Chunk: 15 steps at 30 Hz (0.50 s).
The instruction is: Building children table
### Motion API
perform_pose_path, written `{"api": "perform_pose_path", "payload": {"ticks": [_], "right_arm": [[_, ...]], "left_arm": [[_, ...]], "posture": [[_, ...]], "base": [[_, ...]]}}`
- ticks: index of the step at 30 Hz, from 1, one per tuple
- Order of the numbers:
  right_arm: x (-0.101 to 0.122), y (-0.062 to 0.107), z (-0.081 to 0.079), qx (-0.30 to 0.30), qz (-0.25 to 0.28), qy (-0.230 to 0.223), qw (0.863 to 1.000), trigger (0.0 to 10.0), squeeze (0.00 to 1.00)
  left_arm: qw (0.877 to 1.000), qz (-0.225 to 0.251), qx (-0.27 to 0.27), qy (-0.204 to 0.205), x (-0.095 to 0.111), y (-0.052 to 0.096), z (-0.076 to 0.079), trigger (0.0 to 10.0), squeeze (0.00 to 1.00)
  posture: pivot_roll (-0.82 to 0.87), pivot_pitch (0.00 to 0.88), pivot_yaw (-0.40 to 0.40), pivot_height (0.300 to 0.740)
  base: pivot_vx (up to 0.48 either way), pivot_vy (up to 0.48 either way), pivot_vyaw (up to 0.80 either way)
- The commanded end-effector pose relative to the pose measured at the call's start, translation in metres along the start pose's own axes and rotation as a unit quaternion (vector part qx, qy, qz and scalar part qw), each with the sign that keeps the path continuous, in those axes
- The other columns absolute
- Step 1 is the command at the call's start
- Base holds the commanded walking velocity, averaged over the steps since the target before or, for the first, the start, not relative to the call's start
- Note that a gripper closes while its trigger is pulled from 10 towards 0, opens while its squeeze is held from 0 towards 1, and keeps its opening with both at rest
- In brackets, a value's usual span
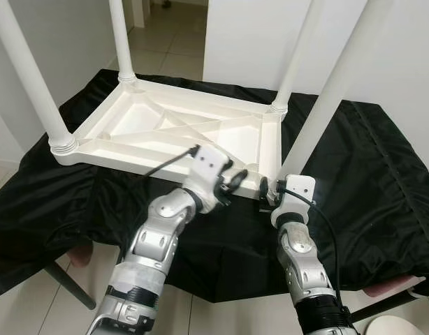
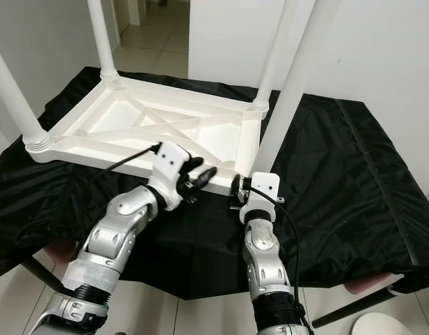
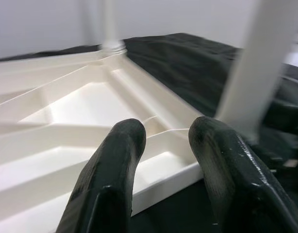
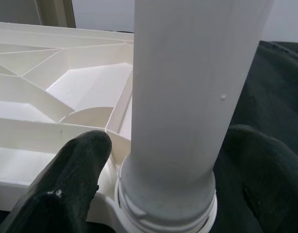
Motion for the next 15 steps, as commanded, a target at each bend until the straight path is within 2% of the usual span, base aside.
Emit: {"api": "perform_pose_path", "payload": {"ticks": [1,6,9,15], "right_arm": [[0.001,0.002,0.005,-0.004,0.004,-0.002,1.0,10.0,0.0],[0.002,0.004,0.006,-0.003,0.009,-0.007,1.0,10.0,0.0],[0.005,0.004,0.008,-0.005,0.015,-0.022,1.0,10.0,0.0],[0.001,0.007,0.006,-0.001,0.009,-0.024,1.0,10.0,0.0]], "left_arm": [[0.992,0.002,0.127,0.016,-0.001,0.004,-0.031,10.0,0.0],[0.985,-0.013,0.166,0.046,-0.013,0.016,-0.047,10.0,0.0],[0.98,-0.01,0.191,0.061,-0.017,0.024,-0.05,10.0,0.0],[0.969,-0.01,0.239,0.066,-0.021,0.029,-0.06,10.0,0.0]], "posture": [[0.07,0.065,-0.089,0.74],[0.07,0.069,-0.088,0.74],[0.06,0.075,-0.085,0.74],[0.05,0.076,-0.071,0.74]], "base": [[0.0,0.0,0.0],[0.0,0.0,0.0],[0.0,0.0,0.0],[0.0,0.0,0.0]]}}
Point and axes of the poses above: a point about 5 cm out from each wrist's last joint towards the gripper, its own y axis pointing back from the gripper into the wrist, its own x axis along the axis of the wrist's last joint, z = x × y, the point moved 6 cm from there along -y, pointing out of the wrist towards the gripper, and after that the axes turned 4 degrees about y, right-handed, at the moved point
